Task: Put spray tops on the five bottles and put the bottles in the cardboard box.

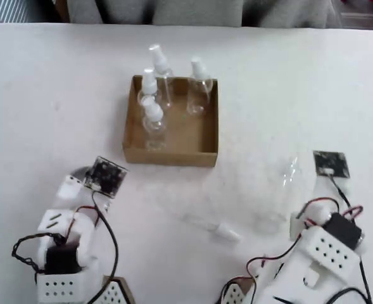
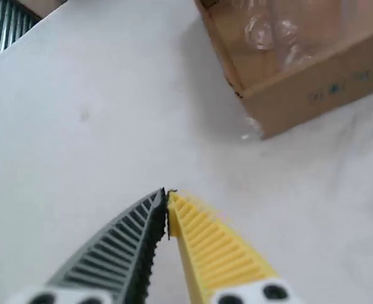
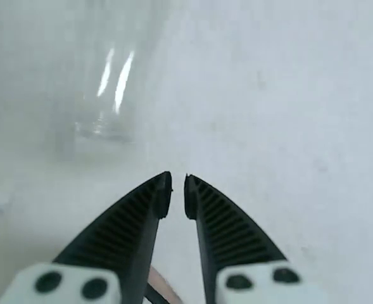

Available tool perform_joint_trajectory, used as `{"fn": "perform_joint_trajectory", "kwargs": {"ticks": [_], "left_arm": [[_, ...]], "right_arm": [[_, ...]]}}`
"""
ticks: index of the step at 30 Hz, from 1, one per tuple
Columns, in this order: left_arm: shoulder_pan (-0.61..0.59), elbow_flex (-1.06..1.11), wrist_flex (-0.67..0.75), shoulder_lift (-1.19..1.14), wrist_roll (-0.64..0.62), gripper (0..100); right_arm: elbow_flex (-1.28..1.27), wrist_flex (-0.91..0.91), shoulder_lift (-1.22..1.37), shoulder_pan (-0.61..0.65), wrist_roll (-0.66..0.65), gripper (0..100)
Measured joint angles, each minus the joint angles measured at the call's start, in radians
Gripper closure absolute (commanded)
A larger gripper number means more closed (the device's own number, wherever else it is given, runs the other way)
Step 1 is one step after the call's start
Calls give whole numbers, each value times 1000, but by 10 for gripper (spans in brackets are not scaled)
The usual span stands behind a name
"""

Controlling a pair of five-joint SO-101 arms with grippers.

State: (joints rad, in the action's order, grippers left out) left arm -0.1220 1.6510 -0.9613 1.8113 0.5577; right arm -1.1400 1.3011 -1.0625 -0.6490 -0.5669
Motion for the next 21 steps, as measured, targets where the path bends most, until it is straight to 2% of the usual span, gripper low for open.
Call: {"fn": "perform_joint_trajectory", "kwargs": {"ticks": [6,11,17,21], "left_arm": [[95,-198,-161,0,74,976],[170,-316,-238,-34,114,976],[265,-479,-244,-333,120,976],[407,-594,-313,-563,199,976]], "right_arm": [[-124,-87,-138,-252,0,977],[-256,-138,-253,-399,0,977],[-316,-290,-384,-589,0,977],[-377,-402,-437,-644,0,977]]}}
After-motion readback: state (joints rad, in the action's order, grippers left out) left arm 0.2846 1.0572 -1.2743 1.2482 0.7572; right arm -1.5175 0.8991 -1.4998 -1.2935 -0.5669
